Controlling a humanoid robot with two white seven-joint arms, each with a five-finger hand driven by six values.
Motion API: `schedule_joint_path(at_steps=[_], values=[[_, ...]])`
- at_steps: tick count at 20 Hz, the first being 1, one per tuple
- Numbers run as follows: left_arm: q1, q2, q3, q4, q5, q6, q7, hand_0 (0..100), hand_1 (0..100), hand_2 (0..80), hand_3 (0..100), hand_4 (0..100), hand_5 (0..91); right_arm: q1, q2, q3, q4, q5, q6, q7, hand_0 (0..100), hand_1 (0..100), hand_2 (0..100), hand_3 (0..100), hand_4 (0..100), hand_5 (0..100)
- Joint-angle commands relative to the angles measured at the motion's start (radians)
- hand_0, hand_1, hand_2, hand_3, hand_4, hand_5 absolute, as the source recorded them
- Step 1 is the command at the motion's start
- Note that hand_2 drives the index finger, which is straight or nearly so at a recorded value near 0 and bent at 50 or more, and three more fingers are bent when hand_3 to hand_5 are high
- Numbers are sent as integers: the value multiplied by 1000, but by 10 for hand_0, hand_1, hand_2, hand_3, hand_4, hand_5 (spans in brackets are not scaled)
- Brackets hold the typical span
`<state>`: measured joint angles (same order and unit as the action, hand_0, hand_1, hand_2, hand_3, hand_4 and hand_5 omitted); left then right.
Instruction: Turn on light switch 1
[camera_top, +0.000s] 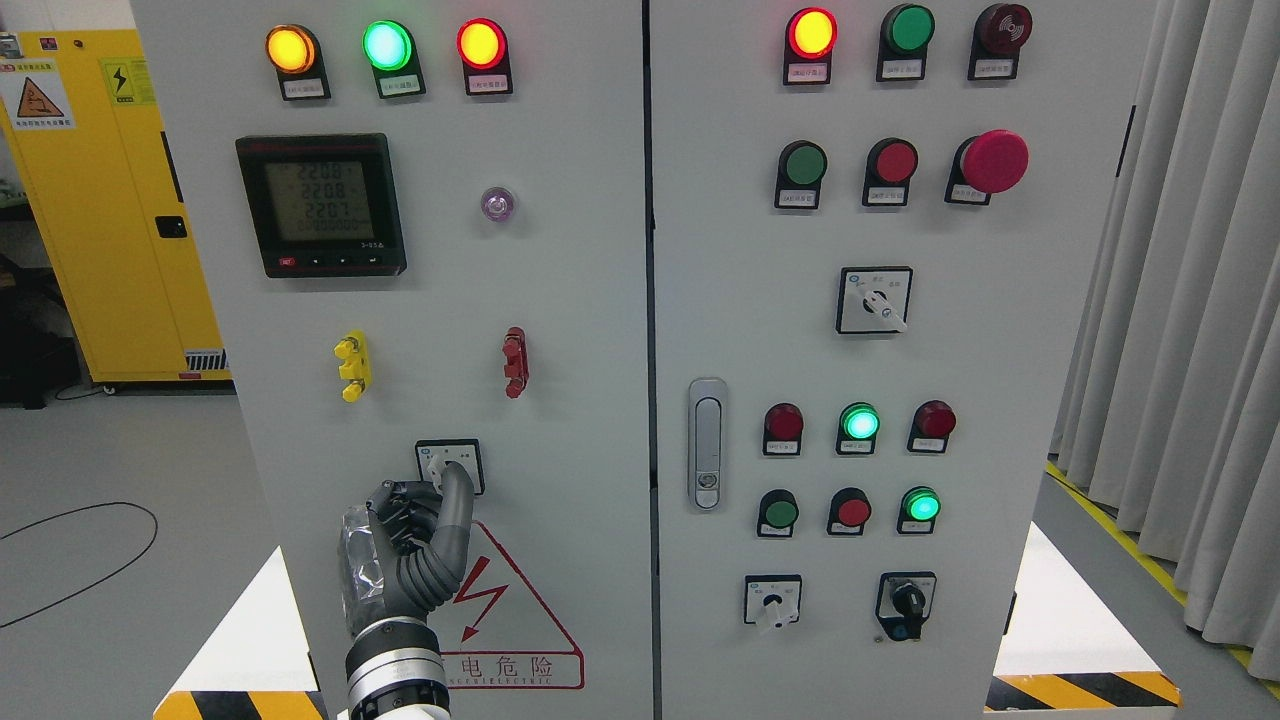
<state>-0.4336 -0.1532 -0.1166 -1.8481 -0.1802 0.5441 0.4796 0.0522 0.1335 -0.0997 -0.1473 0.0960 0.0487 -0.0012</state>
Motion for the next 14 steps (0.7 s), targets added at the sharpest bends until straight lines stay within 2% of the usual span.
schedule_joint_path(at_steps=[1,14], values=[[-2,0,0,0,2,-7,1,802,513,643,929,917,839,0,0,0,0,-1,0,0,0,500,40,0,0,0],[-2,0,0,0,4,-10,-1,867,504,641,929,918,839,0,0,0,0,1,0,0,0,500,40,0,0,0]])
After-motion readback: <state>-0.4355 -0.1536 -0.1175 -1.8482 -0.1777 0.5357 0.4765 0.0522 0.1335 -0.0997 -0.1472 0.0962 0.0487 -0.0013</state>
